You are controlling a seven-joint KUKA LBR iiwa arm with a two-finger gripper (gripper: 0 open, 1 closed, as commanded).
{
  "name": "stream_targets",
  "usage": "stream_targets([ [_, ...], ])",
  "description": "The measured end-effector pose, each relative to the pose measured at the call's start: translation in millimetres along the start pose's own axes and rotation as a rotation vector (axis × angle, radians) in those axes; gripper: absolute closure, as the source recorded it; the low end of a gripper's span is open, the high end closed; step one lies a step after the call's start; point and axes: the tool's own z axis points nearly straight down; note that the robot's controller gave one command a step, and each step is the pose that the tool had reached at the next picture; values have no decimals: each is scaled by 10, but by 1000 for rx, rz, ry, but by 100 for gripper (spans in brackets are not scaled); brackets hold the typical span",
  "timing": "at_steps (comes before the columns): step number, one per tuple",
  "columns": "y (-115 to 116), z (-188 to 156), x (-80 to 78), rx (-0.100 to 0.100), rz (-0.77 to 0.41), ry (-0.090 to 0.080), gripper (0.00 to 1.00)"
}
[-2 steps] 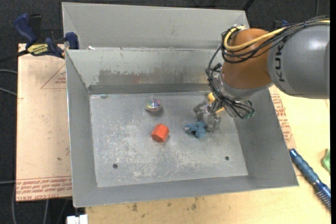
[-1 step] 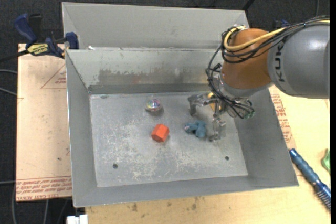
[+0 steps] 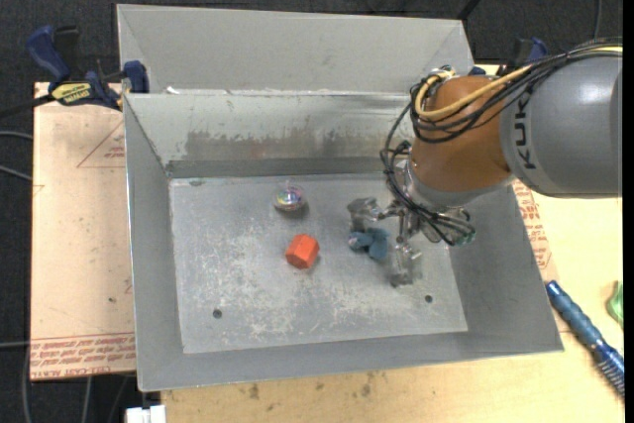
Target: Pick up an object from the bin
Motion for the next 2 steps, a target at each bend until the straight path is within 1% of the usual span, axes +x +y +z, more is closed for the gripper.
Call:
stream_targets([
  [1, -6, 1, 163, 2, -235, 0, 0],
  [2, -8, -5, 159, 2, -235, -1, 100],
])
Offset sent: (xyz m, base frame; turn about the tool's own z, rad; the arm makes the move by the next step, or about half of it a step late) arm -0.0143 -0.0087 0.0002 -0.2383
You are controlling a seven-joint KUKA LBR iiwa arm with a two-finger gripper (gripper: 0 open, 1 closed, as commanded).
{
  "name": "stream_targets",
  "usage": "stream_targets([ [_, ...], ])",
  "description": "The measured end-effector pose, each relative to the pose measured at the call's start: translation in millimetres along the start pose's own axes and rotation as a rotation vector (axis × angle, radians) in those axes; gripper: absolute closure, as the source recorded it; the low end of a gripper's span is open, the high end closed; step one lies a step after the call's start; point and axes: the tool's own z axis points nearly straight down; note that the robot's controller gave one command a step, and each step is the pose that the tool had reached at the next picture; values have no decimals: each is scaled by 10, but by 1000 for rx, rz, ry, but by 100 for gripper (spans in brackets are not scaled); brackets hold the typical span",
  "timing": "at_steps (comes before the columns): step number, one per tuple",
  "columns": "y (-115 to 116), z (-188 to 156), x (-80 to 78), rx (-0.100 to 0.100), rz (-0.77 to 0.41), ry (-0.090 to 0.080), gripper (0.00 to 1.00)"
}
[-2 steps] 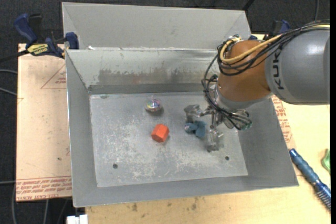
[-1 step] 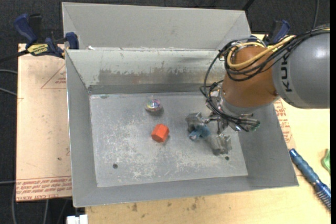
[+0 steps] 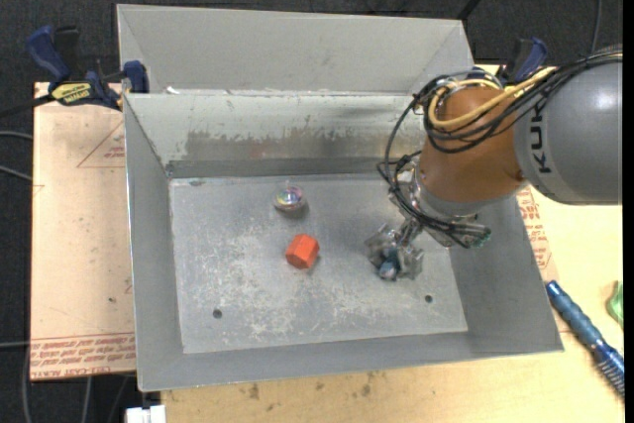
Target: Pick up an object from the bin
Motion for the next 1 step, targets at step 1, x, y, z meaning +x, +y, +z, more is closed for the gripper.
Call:
stream_targets([
  [1, 68, -1375, 367, 7, -63, -5, 100],
])
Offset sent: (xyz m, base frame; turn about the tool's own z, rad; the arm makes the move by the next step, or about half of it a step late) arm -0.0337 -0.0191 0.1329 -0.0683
